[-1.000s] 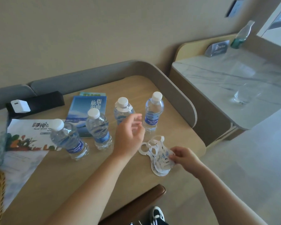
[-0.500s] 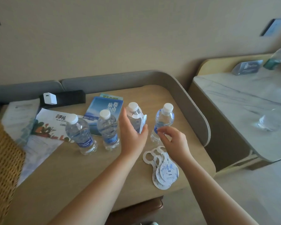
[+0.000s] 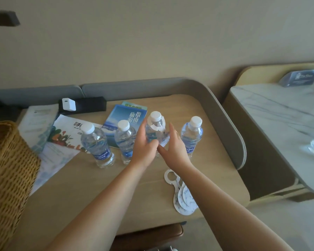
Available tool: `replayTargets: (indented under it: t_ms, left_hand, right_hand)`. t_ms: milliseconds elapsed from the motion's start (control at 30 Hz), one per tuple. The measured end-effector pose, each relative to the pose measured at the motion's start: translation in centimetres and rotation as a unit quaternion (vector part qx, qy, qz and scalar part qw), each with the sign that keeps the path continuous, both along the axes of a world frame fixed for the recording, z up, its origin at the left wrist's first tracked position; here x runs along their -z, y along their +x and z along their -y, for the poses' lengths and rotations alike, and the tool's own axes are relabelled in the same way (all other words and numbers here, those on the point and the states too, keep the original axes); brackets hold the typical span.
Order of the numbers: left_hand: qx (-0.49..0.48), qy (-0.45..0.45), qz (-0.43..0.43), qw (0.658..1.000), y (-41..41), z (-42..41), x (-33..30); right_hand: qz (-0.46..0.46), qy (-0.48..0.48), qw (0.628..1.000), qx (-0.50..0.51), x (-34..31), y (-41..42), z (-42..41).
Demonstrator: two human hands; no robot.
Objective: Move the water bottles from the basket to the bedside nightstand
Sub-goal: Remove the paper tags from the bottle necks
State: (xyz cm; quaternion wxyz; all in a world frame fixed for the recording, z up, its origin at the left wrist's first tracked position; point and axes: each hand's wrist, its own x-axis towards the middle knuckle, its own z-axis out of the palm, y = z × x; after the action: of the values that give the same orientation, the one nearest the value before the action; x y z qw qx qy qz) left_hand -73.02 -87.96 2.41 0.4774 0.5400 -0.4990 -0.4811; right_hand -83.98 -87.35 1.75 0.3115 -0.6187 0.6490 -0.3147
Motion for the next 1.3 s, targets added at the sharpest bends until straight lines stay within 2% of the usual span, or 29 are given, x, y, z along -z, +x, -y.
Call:
replayTargets:
  t_ms: [133,367,733,1167,1300]
  left_hand:
    - [0.03,0.002,0.01,1.0,0.8,0.0,0.0]
    - [0.065,0.005,-0.017,0.998,1.4,-0.3,0.3]
    - [0.068,0.019,-0.014,0.997,1.3,-0.4,0.6]
    - [0.067,-0.017,0.046,0.997,1.3,-0.3,0.9]
    - [0.069,-0.019,0.066,0.995,1.3,-0.2,1.2]
  right_hand:
    - [-0.022,-0.026,0.998,0.059,0.8,0.1,0.1]
    - [0.093,-0.07,0.993,0.007,-0.9,-2.0,0.0]
    - [0.235,-0.041,0.971,-0.014,-3.2,-2.2,0.2]
    - [0.294,-0.021,0.956,0.013,-6.1,-1.1,2.1]
    - [0.342,-0.035,0.939,0.015,-7.5,-2.3,1.1]
